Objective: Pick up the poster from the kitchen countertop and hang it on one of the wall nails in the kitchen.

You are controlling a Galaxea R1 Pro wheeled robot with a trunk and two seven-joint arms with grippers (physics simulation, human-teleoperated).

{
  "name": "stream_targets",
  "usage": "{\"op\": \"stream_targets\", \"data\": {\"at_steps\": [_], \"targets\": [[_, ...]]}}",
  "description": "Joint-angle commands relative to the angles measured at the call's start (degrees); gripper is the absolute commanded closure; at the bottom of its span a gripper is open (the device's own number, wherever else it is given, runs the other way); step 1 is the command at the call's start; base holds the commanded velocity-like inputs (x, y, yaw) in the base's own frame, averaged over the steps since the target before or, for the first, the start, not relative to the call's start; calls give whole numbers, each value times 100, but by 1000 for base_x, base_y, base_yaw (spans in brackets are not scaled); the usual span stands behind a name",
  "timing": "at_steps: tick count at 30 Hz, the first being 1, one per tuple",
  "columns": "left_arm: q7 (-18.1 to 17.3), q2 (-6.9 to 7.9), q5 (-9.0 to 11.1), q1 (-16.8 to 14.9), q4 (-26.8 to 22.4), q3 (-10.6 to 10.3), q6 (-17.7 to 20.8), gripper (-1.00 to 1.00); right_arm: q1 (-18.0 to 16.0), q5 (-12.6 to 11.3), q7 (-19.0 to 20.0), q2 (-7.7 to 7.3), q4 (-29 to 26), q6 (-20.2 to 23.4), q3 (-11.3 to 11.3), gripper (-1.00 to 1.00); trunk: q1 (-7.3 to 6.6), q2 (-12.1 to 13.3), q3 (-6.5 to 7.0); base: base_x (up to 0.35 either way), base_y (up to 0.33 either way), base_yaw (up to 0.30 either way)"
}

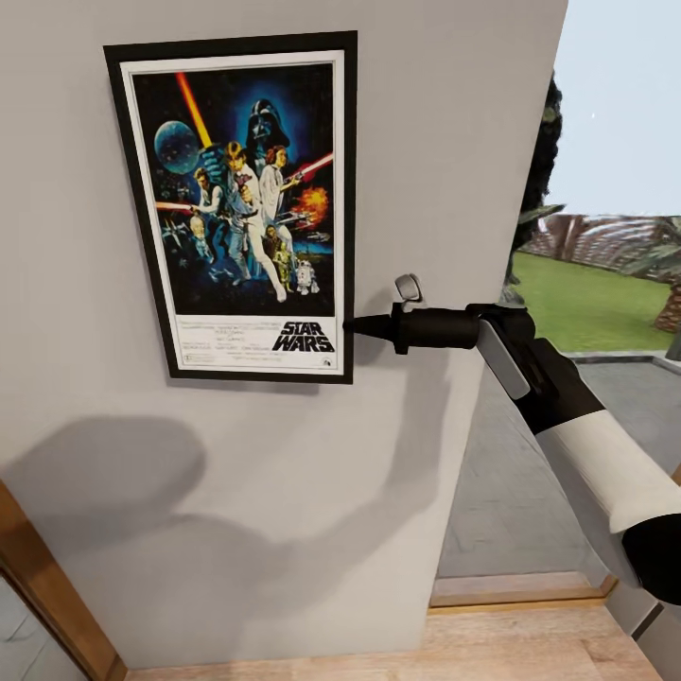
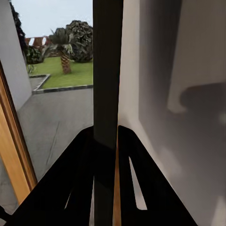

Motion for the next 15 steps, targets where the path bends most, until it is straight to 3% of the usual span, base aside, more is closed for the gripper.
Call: {"op": "stream_targets", "data": {"at_steps": [1,15], "targets": [[-7,2,35,-6,1,-48,-34,-100,-8,-56,-5,-6,1,53,14,100,4,-12,-12,0,0,0],[-7,3,35,-3,1,-48,-34,-100,-8,-56,-29,-4,3,53,14,100,4,-12,-12,41,0,0]]}}
